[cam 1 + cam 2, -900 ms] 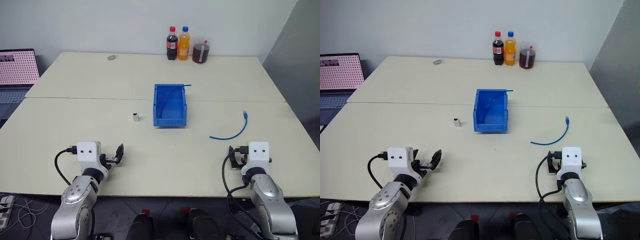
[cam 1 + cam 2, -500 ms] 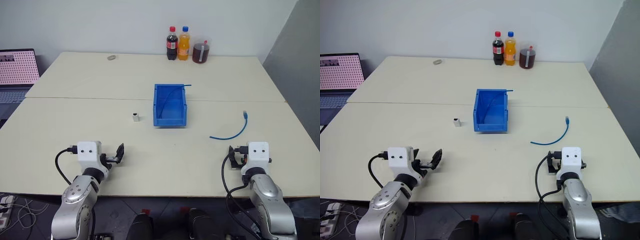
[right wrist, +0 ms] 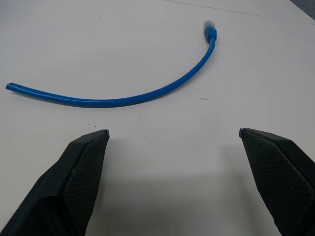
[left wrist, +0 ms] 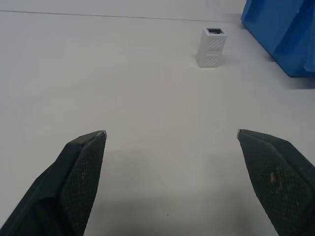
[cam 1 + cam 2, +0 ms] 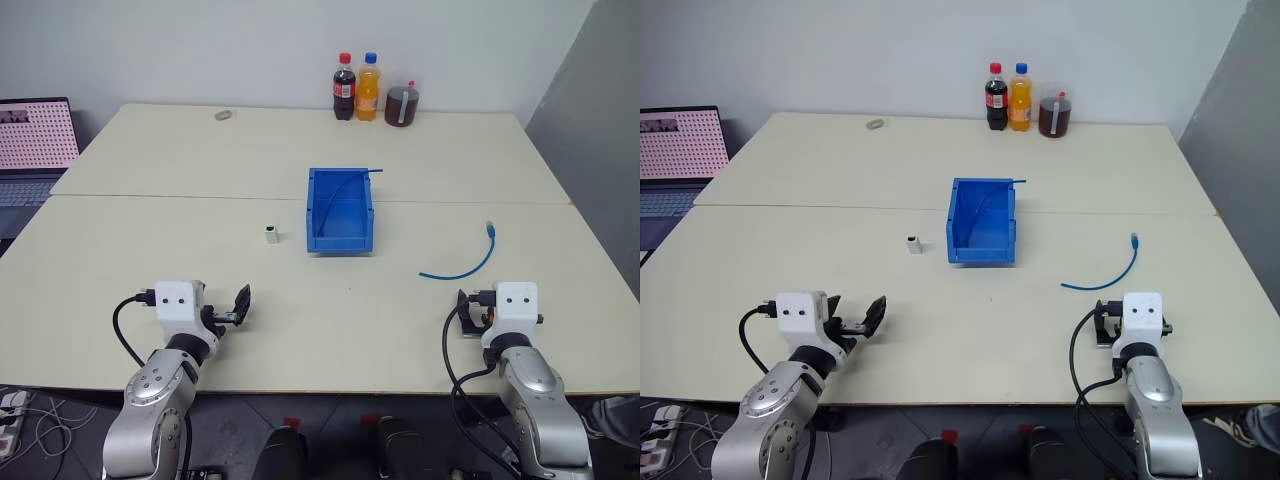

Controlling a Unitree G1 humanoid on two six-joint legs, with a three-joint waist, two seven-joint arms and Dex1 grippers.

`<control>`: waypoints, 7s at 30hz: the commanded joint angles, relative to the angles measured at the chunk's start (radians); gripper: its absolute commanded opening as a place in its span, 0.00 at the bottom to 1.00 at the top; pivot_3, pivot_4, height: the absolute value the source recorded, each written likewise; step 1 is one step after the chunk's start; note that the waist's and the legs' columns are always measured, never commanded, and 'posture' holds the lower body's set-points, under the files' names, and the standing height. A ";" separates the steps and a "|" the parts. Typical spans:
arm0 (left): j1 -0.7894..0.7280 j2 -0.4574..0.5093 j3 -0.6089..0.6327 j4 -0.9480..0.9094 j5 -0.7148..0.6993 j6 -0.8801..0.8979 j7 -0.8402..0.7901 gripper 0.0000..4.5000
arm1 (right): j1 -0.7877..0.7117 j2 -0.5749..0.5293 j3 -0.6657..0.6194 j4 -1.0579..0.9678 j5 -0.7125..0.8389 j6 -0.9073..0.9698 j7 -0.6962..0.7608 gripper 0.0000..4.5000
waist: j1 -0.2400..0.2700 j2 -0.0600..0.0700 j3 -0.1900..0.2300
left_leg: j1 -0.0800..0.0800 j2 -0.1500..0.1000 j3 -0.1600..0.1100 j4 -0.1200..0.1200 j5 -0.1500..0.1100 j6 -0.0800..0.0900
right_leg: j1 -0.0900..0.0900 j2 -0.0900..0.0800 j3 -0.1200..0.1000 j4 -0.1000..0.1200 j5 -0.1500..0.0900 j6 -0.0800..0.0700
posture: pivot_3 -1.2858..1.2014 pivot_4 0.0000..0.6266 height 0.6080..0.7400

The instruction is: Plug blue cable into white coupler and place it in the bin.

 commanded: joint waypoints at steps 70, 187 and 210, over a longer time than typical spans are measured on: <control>0.352 0.215 0.084 -0.254 -0.107 -0.128 -0.501 1.00 | -0.722 -0.184 0.501 0.548 0.157 -0.101 0.870 0.02 | -0.006 0.002 0.004 | -0.003 0.000 -0.001 0.001 0.000 0.001 | -0.002 -0.001 -0.001 0.000 0.000 -0.001 | 0.52 0.24 1.00; -0.432 0.176 -0.001 0.090 -0.932 0.661 -0.391 0.05 | -0.608 -0.101 0.012 0.179 1.230 0.599 0.480 0.92 | -0.007 0.002 0.002 | -0.004 0.000 -0.003 0.002 0.000 0.001 | -0.002 0.001 -0.002 0.001 0.001 0.000 | 0.52 0.24 1.00; -0.439 0.195 -0.033 0.089 -0.889 0.586 -0.414 0.21 | -0.621 -0.164 0.063 0.210 1.154 0.541 0.560 0.02 | -0.007 0.002 0.002 | -0.004 0.000 -0.002 0.002 0.000 0.001 | -0.002 0.001 -0.002 0.000 0.000 0.001 | 0.52 0.24 1.00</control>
